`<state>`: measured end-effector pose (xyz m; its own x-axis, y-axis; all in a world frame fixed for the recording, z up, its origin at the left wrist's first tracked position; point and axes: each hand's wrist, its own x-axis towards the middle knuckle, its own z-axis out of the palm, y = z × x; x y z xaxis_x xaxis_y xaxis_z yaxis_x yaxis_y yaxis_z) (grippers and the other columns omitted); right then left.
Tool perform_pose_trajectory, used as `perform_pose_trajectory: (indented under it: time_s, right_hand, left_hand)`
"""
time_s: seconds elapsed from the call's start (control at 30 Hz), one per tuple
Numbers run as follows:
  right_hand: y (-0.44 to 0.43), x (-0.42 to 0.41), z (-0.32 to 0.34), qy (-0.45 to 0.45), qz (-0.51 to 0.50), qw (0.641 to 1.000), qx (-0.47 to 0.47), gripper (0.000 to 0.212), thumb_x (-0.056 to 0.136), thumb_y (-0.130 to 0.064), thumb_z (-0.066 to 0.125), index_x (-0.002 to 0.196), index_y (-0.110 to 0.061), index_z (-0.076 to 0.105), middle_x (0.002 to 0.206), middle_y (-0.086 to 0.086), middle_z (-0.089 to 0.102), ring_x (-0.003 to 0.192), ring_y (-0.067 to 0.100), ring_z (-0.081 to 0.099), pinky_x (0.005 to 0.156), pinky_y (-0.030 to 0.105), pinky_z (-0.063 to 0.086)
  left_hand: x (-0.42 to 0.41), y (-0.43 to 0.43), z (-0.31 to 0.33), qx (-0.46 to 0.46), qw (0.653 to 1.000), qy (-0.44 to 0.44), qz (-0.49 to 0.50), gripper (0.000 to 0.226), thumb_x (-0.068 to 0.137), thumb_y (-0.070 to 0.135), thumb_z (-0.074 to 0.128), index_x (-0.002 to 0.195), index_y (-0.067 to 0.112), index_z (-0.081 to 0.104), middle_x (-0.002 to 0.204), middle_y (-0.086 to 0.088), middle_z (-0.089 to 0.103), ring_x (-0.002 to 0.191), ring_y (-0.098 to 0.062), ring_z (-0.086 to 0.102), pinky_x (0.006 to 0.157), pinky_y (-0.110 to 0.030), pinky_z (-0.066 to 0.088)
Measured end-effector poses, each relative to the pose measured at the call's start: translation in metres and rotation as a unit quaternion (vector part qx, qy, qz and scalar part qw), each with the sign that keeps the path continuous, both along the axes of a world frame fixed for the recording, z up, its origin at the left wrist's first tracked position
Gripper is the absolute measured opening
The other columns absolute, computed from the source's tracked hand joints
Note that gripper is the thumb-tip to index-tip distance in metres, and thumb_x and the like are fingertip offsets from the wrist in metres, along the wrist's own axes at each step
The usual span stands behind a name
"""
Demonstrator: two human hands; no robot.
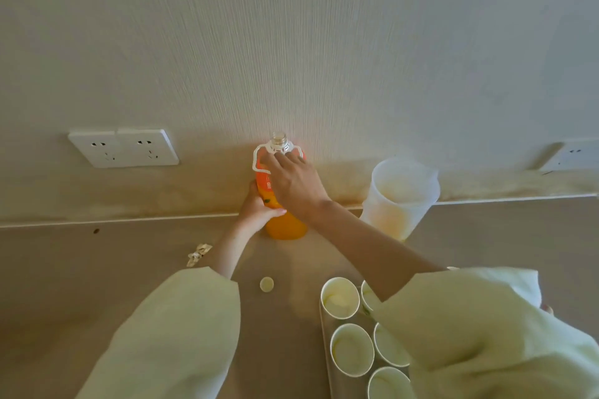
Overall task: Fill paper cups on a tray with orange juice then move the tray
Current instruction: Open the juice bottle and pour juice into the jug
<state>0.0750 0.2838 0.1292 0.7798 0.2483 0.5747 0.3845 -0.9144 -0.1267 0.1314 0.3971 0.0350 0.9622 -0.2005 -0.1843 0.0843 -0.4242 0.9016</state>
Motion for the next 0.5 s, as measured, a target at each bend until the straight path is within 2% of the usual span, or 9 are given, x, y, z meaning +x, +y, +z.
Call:
perform_pose_trajectory:
  time_s: [0.03,0.07,0.17,0.23,0.3,0.4,0.5]
  right_hand:
    - [0.002,-0.002,0.004,0.017,0.005,1.000,0.002,0.035,0.079,0.004,0.055,0.113,0.000,0.060,0.089,0.013,0.068,0.076,0.031,0.063,0.054,0.031,0.038]
    - [0.003,-0.003,0.007,0.041,0.004,0.999,-0.004,0.030,0.082,0.001,0.056,0.112,-0.001,0.060,0.086,0.012,0.067,0.074,0.031,0.062,0.054,0.030,0.033]
    - [-0.003,0.002,0.015,0.071,-0.048,0.996,0.017,0.012,0.088,-0.017,0.059,0.093,-0.007,0.063,0.073,0.007,0.054,0.070,0.026,0.053,0.059,0.030,0.030]
    - [-0.009,0.005,0.018,0.006,-0.036,0.997,0.067,0.026,0.086,-0.026,0.064,0.070,-0.006,0.060,0.054,0.006,0.047,0.051,0.025,0.049,0.051,0.026,0.029]
    - [-0.018,0.004,0.019,-0.066,-0.007,0.996,0.062,0.037,0.085,-0.034,0.060,0.059,-0.008,0.056,0.041,0.004,0.043,0.034,0.023,0.039,0.043,0.020,0.026]
    - [-0.031,0.001,0.015,-0.100,0.013,0.993,0.063,0.028,0.085,-0.030,0.066,0.068,-0.007,0.063,0.040,0.003,0.044,0.029,0.024,0.039,0.037,0.018,0.027]
    - [-0.041,-0.001,0.013,-0.108,-0.031,0.991,0.075,0.041,0.090,-0.039,0.048,0.076,-0.005,0.066,0.041,0.002,0.047,0.032,0.025,0.046,0.041,0.017,0.022]
  left_hand:
    - [-0.001,-0.001,-0.003,-0.002,1.000,-0.002,0.014,0.095,0.067,0.018,0.086,0.139,0.024,0.024,0.117,0.009,0.051,0.111,-0.016,0.051,0.088,-0.031,0.044]
    - [-0.003,-0.003,-0.005,-0.006,1.000,-0.006,0.024,0.094,0.066,0.018,0.086,0.137,0.023,0.025,0.112,0.010,0.053,0.109,-0.016,0.053,0.085,-0.030,0.045]
    - [-0.014,-0.005,-0.013,-0.023,0.999,-0.027,0.040,0.088,0.065,0.013,0.087,0.129,0.020,0.027,0.114,0.004,0.053,0.107,-0.017,0.054,0.085,-0.030,0.045]
    - [-0.021,-0.005,-0.018,-0.036,0.997,-0.042,0.057,0.088,0.061,0.010,0.089,0.123,0.019,0.028,0.116,0.001,0.050,0.105,-0.015,0.053,0.085,-0.028,0.043]
    - [-0.026,-0.005,-0.023,-0.041,0.996,-0.050,0.066,0.094,0.052,0.014,0.094,0.119,0.022,0.027,0.118,0.001,0.048,0.106,-0.015,0.053,0.087,-0.030,0.045]
    - [-0.028,-0.008,-0.027,-0.027,0.996,-0.057,0.068,0.109,0.035,0.038,0.096,0.122,0.020,0.034,0.122,-0.001,0.044,0.114,-0.017,0.049,0.097,-0.038,0.046]
    - [-0.029,-0.012,-0.026,0.015,0.998,-0.057,0.038,0.108,0.043,0.034,0.096,0.131,0.014,0.036,0.123,-0.002,0.032,0.121,-0.014,0.035,0.104,-0.032,0.035]
